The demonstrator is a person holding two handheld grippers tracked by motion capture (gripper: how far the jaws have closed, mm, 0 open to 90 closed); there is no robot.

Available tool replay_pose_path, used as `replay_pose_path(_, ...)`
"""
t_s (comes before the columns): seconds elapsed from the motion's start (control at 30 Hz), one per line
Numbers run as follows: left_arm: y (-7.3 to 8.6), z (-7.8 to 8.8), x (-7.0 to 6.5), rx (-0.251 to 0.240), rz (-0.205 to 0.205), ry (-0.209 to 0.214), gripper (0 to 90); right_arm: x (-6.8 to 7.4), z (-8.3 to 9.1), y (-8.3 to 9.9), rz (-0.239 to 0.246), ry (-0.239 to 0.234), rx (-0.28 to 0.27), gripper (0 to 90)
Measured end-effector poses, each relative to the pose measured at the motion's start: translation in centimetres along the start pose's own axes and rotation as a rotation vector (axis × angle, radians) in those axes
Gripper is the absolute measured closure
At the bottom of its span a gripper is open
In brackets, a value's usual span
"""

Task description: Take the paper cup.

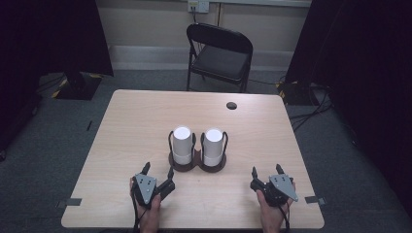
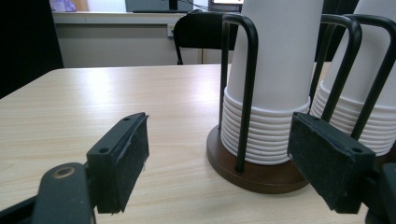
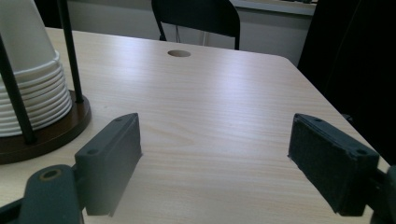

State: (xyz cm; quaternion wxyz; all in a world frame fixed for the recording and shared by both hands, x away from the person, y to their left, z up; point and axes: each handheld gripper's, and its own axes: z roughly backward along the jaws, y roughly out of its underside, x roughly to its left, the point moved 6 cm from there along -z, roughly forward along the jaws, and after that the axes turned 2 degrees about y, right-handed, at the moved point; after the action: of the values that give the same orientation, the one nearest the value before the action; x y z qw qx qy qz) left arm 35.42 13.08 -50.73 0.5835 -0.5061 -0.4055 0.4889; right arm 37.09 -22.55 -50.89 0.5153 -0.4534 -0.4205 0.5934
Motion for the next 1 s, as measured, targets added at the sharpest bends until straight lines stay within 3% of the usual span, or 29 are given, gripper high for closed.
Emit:
replay_pose_path(0.13, 0.0, 0.0, 0.0, 0.001, -0.004, 0.006, 20.6, -0.3, 0.0, 0.0, -0.026, -0.004, -0.002, 15.0)
replay_pose_path(0.23, 0.0, 0.1, -0.1, -0.006, -0.005, 0.008, 20.6, -0.2, -0.1, 0.1, -0.048, -0.025, 0.028, 15.7)
replay_pose_path(0.47, 0.0, 0.0, -0.1, -0.002, -0.007, 0.007, 20.7, 0.2, -0.2, 0.2, -0.038, -0.074, 0.055, 22.6)
replay_pose_path(0.73, 0.0, 0.0, 0.1, 0.001, 0.008, 0.006, 20.7, 0.4, -0.4, 0.2, -0.035, -0.085, 0.079, 28.6)
replay_pose_path(1.0, 0.0, 0.0, 0.0, 0.001, 0.005, 0.008, 20.6, 0.8, -0.2, -0.2, -0.052, -0.156, 0.068, 31.9)
